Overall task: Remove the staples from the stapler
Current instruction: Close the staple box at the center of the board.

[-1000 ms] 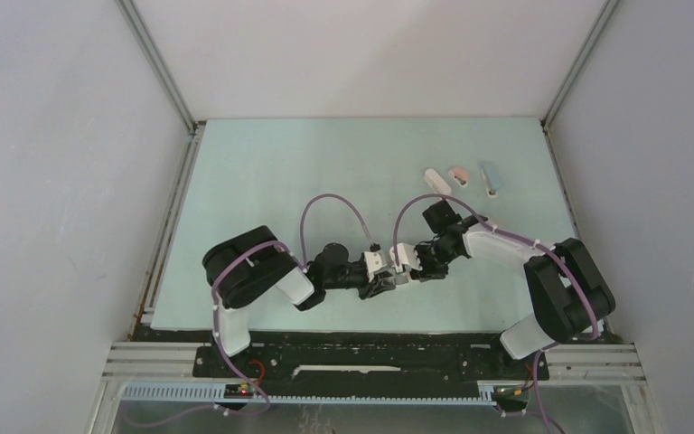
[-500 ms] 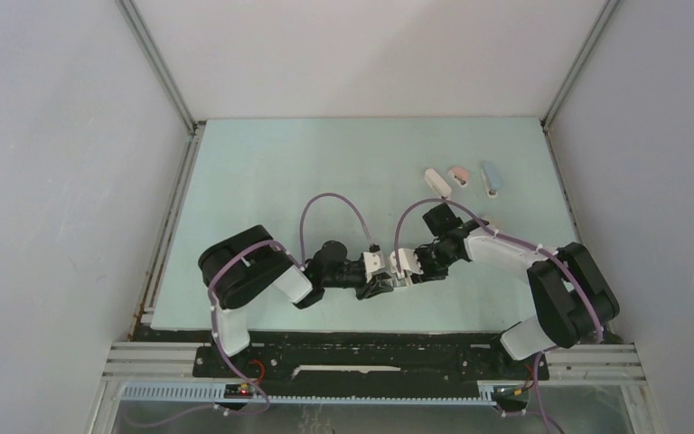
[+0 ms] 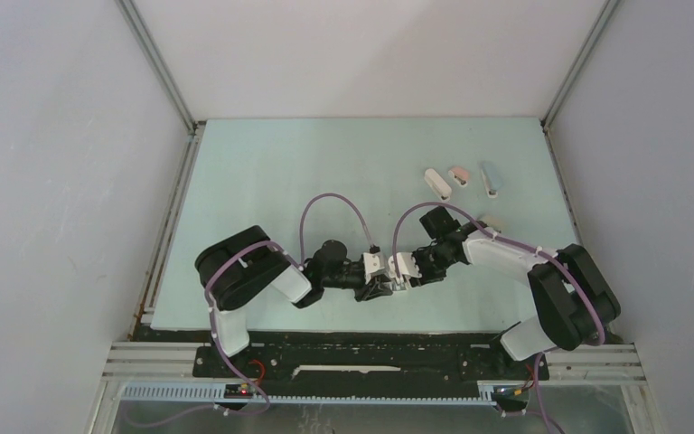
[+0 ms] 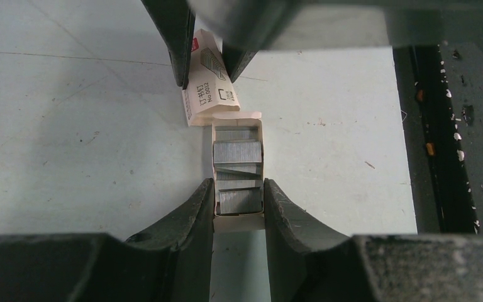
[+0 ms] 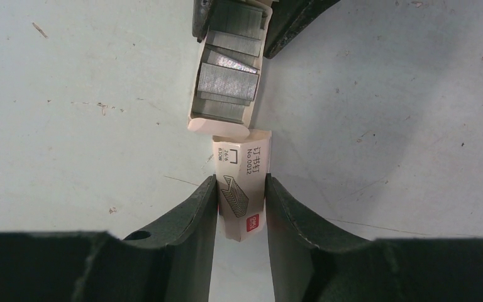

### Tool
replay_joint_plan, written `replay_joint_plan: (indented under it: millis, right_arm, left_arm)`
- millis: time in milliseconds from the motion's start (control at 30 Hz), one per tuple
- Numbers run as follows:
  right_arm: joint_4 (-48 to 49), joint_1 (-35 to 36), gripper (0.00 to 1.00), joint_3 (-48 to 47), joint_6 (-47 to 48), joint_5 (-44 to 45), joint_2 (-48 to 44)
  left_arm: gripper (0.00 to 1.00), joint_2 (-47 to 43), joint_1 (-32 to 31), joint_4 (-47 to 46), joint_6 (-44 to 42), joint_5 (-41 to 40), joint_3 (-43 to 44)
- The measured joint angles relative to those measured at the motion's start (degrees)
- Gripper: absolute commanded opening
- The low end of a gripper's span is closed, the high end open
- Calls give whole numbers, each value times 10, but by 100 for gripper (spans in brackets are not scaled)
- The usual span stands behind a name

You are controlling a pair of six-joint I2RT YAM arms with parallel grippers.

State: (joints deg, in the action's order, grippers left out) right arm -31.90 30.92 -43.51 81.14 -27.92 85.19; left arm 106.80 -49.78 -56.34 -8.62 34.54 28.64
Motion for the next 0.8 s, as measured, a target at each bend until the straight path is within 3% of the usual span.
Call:
replay_joint_plan:
  millis: [800]
  right_arm:
    - [1,13,42,6,18,0,-8]
  left_arm:
    - [33,-1,16,-12,19,3,0]
